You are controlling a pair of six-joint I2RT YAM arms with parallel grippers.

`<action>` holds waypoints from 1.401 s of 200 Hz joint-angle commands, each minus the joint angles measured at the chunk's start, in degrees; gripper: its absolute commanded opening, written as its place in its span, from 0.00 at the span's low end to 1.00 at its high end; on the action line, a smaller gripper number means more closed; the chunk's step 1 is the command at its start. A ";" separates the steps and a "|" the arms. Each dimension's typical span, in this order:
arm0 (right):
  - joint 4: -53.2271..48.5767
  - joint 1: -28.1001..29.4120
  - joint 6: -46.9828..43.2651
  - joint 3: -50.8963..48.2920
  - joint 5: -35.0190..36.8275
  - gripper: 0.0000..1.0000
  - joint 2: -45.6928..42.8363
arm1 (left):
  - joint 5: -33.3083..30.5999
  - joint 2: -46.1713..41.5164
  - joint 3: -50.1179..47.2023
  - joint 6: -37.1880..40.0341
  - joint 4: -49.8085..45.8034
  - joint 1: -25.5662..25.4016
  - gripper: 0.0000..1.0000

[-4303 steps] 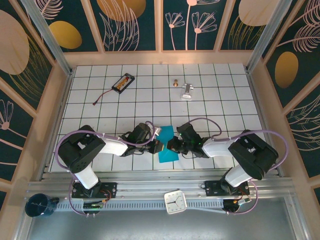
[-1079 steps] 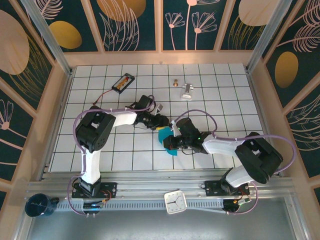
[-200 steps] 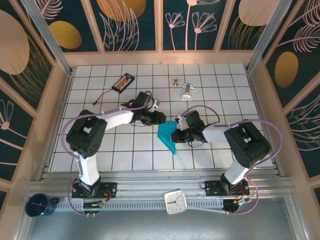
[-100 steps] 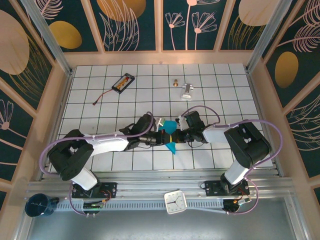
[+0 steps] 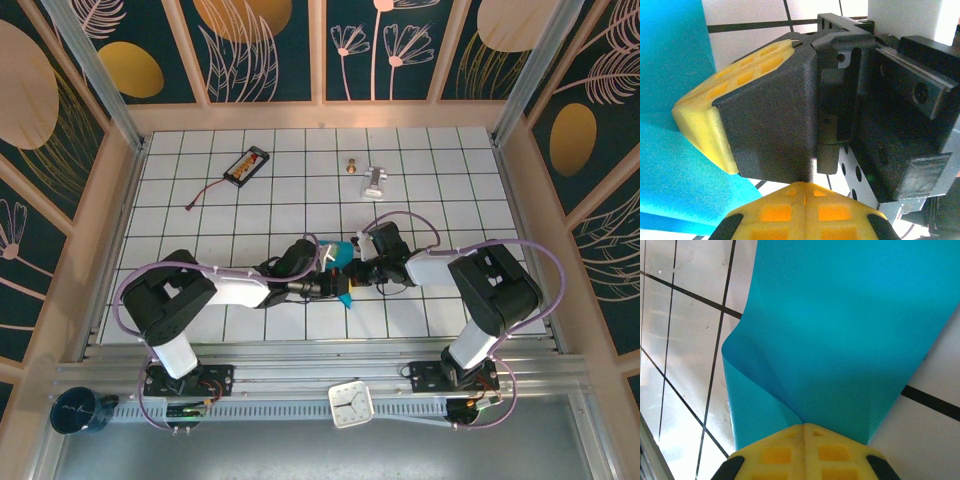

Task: Fold a paper plane with a square sheet of paper (pick it up from the middle)
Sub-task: Third fold the triangle at the center of the table.

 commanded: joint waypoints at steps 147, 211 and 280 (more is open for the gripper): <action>-5.04 -0.06 -0.02 -1.47 3.76 0.01 2.39 | 2.64 -0.15 -4.21 -1.69 9.20 -0.98 0.01; -5.32 -0.06 -0.32 -1.34 4.13 0.01 2.32 | 1.36 4.12 -1.64 -0.18 4.69 -1.04 0.01; -5.63 -0.06 -0.56 -1.19 4.20 0.01 2.60 | 2.09 5.01 -3.21 0.94 1.78 -0.98 0.01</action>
